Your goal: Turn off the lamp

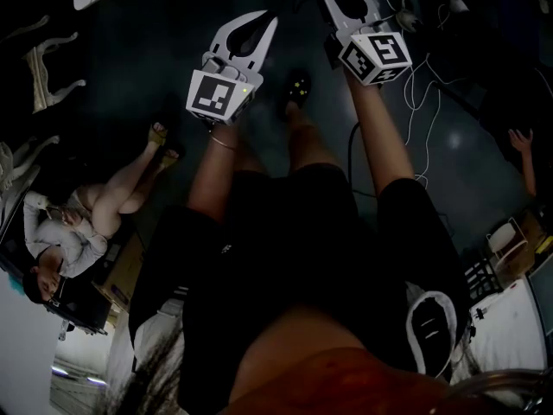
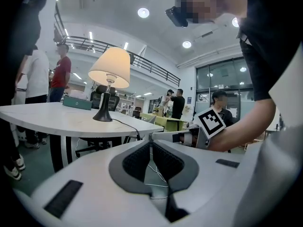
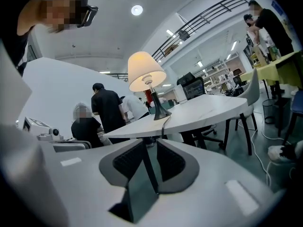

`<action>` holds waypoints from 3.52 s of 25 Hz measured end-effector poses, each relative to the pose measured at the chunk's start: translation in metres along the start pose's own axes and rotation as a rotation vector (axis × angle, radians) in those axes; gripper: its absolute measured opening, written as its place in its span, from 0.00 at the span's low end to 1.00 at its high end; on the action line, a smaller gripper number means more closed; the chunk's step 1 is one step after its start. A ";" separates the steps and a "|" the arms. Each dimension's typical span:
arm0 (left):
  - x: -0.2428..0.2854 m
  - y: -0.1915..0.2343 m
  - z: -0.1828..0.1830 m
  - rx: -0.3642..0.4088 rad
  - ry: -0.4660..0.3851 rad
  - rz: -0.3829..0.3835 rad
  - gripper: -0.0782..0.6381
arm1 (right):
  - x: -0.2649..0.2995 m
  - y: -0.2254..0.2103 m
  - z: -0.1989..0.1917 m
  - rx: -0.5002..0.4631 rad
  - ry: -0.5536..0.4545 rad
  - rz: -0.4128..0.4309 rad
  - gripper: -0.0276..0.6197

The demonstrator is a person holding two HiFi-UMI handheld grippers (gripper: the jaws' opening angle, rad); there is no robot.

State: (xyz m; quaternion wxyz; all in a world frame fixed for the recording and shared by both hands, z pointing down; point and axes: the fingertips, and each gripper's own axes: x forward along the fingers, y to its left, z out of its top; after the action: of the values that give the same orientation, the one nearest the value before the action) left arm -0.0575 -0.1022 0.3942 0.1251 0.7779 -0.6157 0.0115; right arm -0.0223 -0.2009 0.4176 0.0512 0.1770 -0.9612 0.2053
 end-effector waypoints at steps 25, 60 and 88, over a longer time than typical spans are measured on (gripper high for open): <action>0.041 0.018 -0.056 -0.012 0.067 0.044 0.12 | 0.049 -0.031 -0.019 -0.059 0.049 0.121 0.06; 0.065 0.023 -0.057 -0.028 0.053 -0.022 0.13 | 0.027 -0.007 0.040 0.290 -0.097 0.275 0.05; 0.105 0.011 -0.028 -0.040 0.030 -0.231 0.14 | 0.030 0.015 0.059 0.331 -0.118 0.330 0.05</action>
State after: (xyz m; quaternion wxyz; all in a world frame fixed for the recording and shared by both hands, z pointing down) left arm -0.0385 -0.1986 0.4415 0.1501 0.8409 -0.5199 -0.0036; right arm -0.0570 -0.2221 0.3638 -0.0688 0.0354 -0.9316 0.3552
